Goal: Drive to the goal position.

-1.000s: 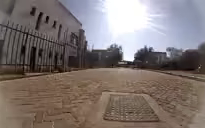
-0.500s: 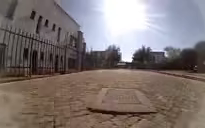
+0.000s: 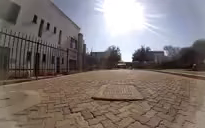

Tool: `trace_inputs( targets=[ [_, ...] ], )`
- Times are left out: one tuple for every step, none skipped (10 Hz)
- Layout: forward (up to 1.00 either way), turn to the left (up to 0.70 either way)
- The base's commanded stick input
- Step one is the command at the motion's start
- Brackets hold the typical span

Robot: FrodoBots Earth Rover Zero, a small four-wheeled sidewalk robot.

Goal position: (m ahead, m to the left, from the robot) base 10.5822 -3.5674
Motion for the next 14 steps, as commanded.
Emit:
trace_inputs(
  targets=[
    [0.00,0.00],
    [0.00,0.00],
    [0.00,0.00],
    [-0.31,-0.08],
    [-0.79,-0.21],
    [-1.00,-0.27],
    [-1.00,-0.27],
    [-1.00,-0.27],
    [-1.00,-0.27],
    [-1.00,-0.27],
    [-1.00,-0.27],
    [-1.00,-0.27],
    [-1.00,-0.27],
    [-1.00,-0.26]
  ],
)
